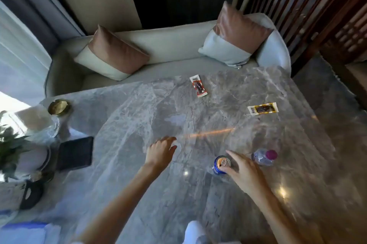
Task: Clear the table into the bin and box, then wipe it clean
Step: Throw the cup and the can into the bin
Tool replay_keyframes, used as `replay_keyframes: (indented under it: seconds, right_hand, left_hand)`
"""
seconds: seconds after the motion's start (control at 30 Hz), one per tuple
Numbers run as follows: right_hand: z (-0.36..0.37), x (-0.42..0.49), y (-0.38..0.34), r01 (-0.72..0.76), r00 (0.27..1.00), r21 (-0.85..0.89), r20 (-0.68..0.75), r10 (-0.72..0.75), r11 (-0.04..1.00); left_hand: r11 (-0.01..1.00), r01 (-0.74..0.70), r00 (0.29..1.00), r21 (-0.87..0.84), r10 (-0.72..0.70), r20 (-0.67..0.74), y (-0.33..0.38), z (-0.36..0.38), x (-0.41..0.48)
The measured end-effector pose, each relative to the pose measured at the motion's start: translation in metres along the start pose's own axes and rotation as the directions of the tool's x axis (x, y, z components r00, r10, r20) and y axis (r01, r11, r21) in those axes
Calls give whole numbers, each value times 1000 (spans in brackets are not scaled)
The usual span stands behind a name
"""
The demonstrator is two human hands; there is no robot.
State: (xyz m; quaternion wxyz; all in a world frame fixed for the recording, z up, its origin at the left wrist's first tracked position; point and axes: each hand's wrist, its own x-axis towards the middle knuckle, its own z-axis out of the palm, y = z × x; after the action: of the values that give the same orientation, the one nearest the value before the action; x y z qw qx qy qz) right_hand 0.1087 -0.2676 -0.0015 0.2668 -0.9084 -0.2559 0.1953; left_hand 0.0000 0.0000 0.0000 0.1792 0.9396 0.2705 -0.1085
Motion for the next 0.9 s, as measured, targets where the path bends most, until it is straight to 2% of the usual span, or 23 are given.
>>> replay_keyframes:
  seconds: [0.13,0.23,0.37,0.5,0.73,0.83,0.87,0.9]
  right_hand:
    - [19,23,19,-53,974,34,223,44,998]
    - [36,28,28,1,958,24,285,-8,1000]
    - [48,27,35,47,940,-65,340,-22,997]
    - [59,28,44,89,946,-79,319,-59,993]
    - [65,34,48,107,951,-55,296,-86,993]
    - [68,34,46,116,953,-14,282,-107,993]
    - [70,35,44,109,953,11,282,-107,994]
    - [71,35,43,96,952,48,288,-106,994]
  left_hand:
    - [987,160,966,-18,-153,210,8,37,36]
    - [977,215,931,6,-206,303,6,62,53]
    - [976,211,928,53,-217,304,1,76,66]
    - [971,234,920,42,-235,315,-9,88,61]
    - [911,361,917,-200,-308,254,-31,108,18]
    - [793,434,901,-428,-378,212,-46,117,-10]
    - [689,464,882,-556,-415,223,-51,119,-19]
    - [504,492,852,-710,-448,273,-56,118,-30]
